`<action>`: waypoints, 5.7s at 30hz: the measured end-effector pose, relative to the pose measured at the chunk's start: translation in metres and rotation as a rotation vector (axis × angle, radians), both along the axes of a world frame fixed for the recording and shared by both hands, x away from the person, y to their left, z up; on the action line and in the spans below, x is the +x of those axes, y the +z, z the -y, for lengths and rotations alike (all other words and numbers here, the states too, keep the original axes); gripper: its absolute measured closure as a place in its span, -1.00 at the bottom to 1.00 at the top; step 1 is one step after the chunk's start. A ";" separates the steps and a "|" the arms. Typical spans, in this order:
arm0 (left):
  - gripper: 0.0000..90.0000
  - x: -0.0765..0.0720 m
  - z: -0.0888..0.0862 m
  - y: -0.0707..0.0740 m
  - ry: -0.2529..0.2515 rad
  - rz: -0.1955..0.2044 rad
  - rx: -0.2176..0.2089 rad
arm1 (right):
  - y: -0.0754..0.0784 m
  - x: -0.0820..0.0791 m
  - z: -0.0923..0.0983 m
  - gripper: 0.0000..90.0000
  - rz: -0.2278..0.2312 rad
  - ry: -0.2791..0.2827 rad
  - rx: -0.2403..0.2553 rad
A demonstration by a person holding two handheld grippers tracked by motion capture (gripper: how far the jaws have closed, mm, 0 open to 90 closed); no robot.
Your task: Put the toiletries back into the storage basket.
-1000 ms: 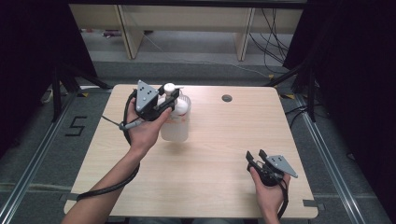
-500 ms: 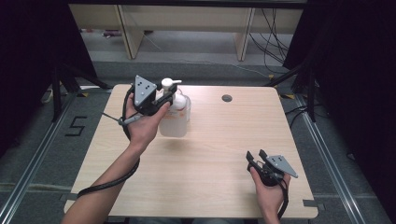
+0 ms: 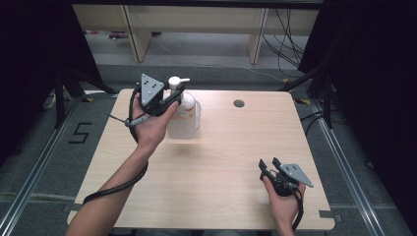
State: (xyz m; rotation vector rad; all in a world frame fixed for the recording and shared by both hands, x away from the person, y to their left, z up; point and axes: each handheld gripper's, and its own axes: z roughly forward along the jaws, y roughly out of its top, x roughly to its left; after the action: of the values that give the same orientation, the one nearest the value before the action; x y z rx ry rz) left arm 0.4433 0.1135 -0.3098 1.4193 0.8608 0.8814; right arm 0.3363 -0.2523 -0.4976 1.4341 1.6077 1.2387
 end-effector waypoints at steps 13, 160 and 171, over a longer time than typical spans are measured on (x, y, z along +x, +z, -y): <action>0.31 0.009 -0.002 0.003 0.034 -0.009 -0.007 | 0.000 0.000 0.000 0.02 0.000 0.000 -0.001; 0.31 0.095 0.009 0.032 0.086 0.011 -0.024 | -0.004 0.002 -0.003 0.00 -0.025 0.006 0.008; 0.31 0.102 0.010 0.027 0.093 0.006 -0.010 | -0.004 0.002 -0.003 0.00 -0.028 0.009 0.017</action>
State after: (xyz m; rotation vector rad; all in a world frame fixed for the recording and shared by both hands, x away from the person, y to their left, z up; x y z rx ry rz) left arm 0.5455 0.1037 -0.2825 1.3757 0.9319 0.9500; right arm 0.3380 -0.2495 -0.5018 1.4626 1.6268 1.2456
